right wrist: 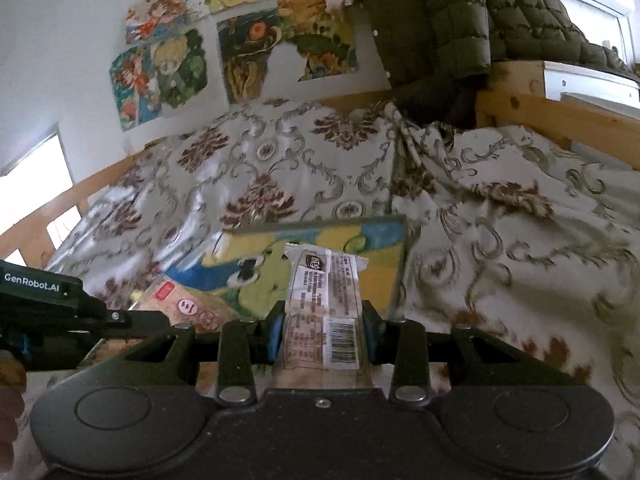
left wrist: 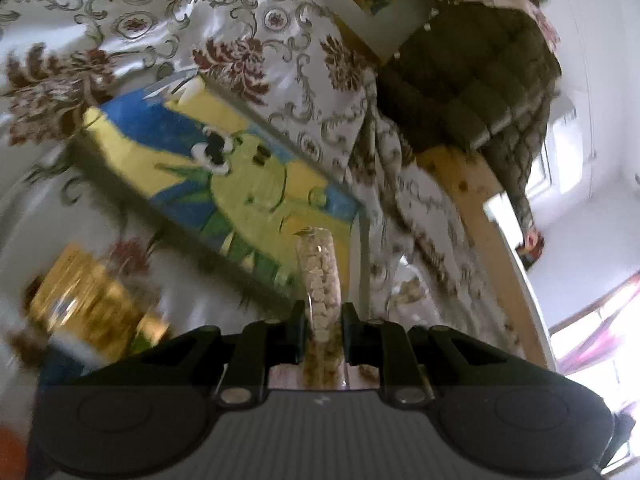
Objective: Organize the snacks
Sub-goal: 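Carry the rice-cake bar over the frog tray and release it inside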
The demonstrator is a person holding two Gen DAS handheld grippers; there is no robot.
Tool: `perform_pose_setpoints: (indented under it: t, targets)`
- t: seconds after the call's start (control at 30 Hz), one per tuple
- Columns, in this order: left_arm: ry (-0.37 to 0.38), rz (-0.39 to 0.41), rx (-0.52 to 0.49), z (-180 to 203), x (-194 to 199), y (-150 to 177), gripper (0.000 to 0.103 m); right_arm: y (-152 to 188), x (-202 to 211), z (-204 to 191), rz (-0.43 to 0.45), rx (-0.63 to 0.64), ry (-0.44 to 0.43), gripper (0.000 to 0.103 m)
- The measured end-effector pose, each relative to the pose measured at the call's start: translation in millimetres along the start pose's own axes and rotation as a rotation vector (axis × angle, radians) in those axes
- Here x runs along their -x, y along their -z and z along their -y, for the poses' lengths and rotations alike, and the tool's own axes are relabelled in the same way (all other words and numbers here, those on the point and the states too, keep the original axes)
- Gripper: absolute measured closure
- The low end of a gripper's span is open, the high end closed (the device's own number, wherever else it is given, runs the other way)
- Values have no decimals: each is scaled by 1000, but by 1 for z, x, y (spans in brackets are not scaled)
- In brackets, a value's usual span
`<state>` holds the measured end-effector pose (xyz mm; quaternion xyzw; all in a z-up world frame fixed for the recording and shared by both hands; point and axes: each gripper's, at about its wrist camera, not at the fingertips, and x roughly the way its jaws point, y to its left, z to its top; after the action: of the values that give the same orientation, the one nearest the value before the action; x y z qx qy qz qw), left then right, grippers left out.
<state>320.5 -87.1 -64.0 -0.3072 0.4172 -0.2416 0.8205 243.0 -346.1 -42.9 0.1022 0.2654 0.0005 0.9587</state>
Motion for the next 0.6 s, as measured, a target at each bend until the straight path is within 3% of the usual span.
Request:
perform_pose_setpoints:
  t: [0.3, 0.6]
  targets:
    - [-20, 63, 43, -6, -79, -47, 83, -22, -88, 12, -6, -20, 12, 64]
    - [-108, 73, 11, -17, -124, -52, 83, -14, -136, 24, -77, -7, 26, 64]
